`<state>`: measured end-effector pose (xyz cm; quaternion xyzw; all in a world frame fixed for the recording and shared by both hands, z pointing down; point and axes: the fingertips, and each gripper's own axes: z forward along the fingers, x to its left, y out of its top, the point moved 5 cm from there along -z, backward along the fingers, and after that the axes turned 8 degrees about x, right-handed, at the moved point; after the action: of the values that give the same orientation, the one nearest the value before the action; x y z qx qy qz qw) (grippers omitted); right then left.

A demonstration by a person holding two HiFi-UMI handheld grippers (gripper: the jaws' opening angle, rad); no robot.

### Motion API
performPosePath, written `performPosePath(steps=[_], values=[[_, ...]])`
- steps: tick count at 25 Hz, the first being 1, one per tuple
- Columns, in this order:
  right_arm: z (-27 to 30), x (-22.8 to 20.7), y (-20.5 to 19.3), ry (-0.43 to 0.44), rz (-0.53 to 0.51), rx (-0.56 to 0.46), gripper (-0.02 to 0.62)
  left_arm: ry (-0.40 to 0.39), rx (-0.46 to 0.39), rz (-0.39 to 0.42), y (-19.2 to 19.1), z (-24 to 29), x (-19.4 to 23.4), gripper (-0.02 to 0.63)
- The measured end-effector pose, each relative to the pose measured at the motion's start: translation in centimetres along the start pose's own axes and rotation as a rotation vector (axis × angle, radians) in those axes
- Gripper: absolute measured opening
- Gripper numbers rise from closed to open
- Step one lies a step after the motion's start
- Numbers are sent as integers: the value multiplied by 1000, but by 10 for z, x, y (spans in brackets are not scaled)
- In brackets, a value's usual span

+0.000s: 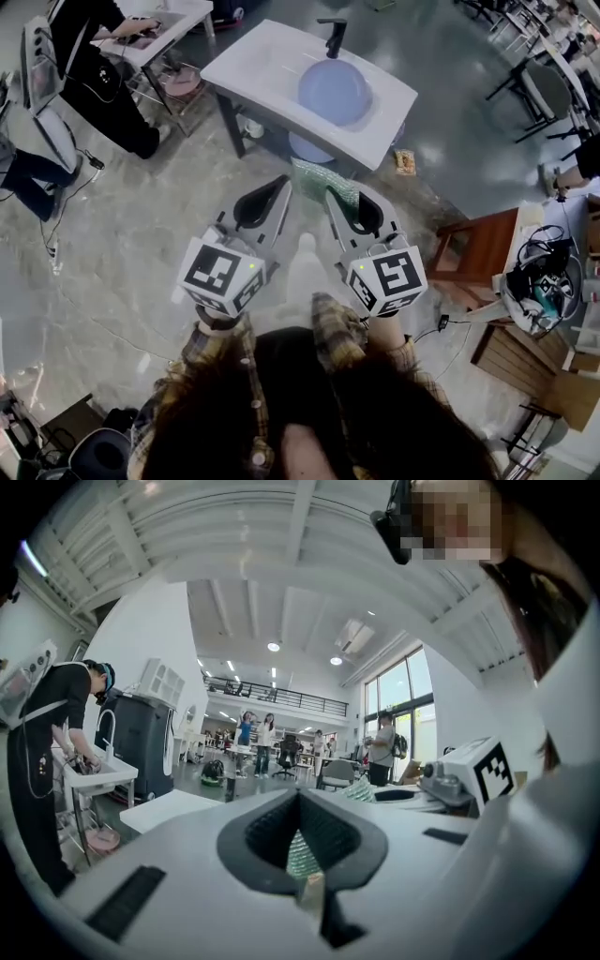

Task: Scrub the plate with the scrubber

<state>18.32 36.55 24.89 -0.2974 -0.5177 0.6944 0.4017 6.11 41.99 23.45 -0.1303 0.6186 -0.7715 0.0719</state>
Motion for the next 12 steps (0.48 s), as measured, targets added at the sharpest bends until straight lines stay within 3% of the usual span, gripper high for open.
performPosePath(steps=[12], values=[[117, -122, 61, 15, -37, -1, 100, 1, -21, -3, 63, 146, 87, 14]])
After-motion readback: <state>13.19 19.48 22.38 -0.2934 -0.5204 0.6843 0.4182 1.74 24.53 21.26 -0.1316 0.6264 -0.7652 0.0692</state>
